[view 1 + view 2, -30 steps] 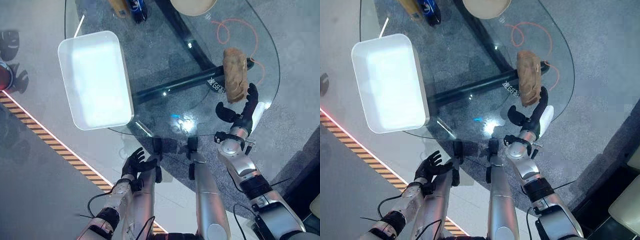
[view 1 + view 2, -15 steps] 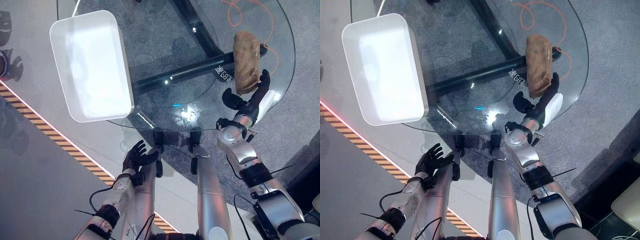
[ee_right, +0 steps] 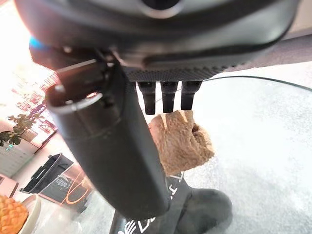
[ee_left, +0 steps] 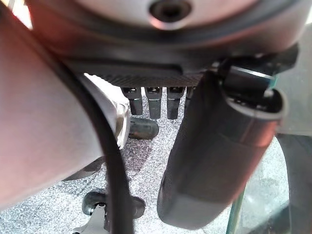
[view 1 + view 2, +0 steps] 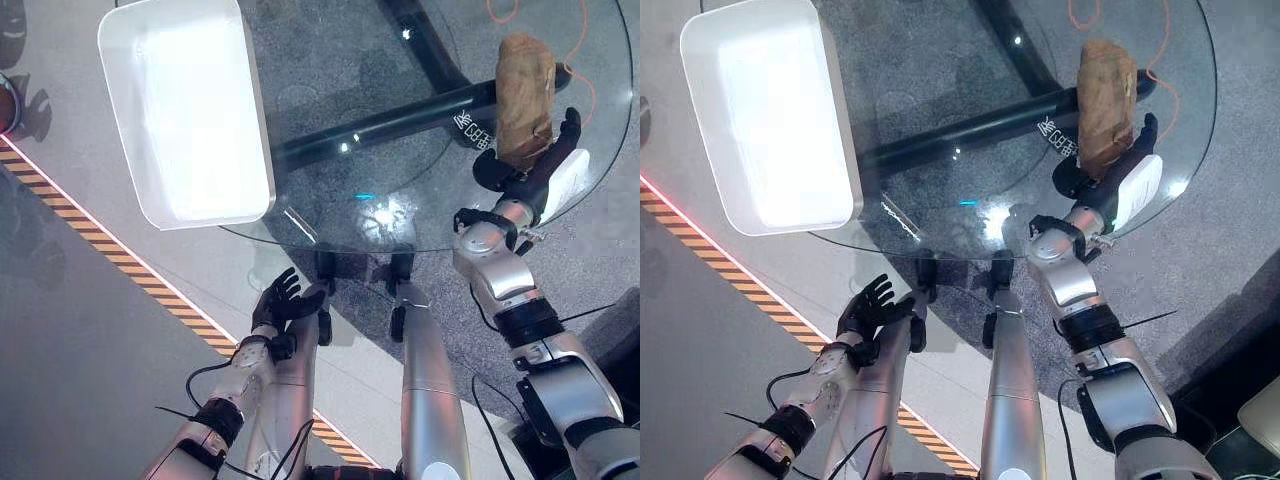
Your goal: Wipe the table with a cloth and put it in the basket.
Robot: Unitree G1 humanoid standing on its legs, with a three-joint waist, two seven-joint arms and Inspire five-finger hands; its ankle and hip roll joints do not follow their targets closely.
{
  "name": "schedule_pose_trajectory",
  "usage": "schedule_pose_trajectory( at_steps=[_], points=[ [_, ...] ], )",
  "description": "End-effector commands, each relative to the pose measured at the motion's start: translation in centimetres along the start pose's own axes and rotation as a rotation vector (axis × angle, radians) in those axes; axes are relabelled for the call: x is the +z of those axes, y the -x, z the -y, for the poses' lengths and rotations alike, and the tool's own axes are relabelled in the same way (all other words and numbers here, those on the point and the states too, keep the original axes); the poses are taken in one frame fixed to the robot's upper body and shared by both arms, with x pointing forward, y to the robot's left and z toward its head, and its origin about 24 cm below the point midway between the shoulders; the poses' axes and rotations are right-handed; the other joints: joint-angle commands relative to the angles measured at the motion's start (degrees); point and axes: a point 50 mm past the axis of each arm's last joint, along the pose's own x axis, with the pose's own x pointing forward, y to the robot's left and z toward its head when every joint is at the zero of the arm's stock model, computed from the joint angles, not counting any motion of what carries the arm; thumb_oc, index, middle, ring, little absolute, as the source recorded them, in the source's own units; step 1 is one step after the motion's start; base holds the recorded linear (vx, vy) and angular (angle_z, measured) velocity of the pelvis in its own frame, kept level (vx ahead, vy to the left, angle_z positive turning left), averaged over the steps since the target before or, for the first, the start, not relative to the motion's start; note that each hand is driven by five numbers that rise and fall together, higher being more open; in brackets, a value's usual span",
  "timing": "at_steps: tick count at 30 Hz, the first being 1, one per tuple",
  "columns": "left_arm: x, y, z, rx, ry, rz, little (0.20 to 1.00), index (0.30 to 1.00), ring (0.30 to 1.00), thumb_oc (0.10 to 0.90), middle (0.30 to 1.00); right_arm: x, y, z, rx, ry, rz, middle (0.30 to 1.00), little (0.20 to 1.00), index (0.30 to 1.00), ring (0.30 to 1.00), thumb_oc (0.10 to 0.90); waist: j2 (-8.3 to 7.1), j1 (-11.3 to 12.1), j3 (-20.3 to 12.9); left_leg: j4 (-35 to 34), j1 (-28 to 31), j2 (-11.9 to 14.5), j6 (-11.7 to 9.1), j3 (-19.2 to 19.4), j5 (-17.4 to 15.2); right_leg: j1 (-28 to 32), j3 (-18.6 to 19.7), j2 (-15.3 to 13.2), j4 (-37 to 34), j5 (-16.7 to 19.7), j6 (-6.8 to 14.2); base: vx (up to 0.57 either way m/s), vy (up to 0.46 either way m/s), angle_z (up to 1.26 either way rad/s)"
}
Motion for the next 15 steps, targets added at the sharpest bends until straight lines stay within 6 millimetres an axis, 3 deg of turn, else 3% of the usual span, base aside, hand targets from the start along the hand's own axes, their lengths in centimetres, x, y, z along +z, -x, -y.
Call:
schedule_pose_trajectory(
  at_steps=[1,8,12,15],
  points=[
    [-2.5,1.2,1.4,-0.027,0.052,-0.074,0.9,0.9,0.9,0.8,0.9,2.6,-2.4,2.9,-0.232,-0.044,0.087,0.9,0.9,0.9,0.9,0.8,3.56,-0.6,-1.3,4.9,-2.1,-3.4,0.7,-2.9,-5.7,-1.4,-2.8,2.8,-1.1,0.8,0.2,0.0,0.0,0.0],
    [-2.3,1.3,1.5,-0.044,0.056,-0.064,0.9,0.9,0.9,0.8,0.9,2.7,-4.2,3.5,-0.292,-0.008,0.05,0.9,0.9,0.9,0.9,0.8,4.4,-0.1,-1.3,5.6,-3.6,-3.3,0.6,-2.9,-5.8,-3.1,-2.8,2.7,-0.2,0.8,0.2,0.0,0.005,0.0],
    [-2.3,1.3,1.5,-0.044,0.056,-0.063,0.9,0.9,0.9,0.8,0.9,2.7,-4.2,3.5,-0.292,-0.008,0.05,0.9,0.9,0.9,0.9,0.8,4.41,-0.1,-1.3,5.6,-3.6,-3.3,0.6,-2.9,-5.8,-3.1,-2.8,2.7,-0.2,0.8,0.2,0.0,0.0,0.0],
    [-1.8,1.2,1.6,-0.06,0.062,-0.056,0.9,0.9,0.9,0.8,0.9,3.1,-5.4,3.2,-0.222,-0.013,0.002,0.9,0.9,0.9,0.9,0.8,4.96,0.4,-1.3,5.9,-4.6,-3.5,0.4,-3.0,-5.6,-4.0,-2.9,2.5,0.0,1.0,0.2,0.0,0.0,0.0]
  ],
)
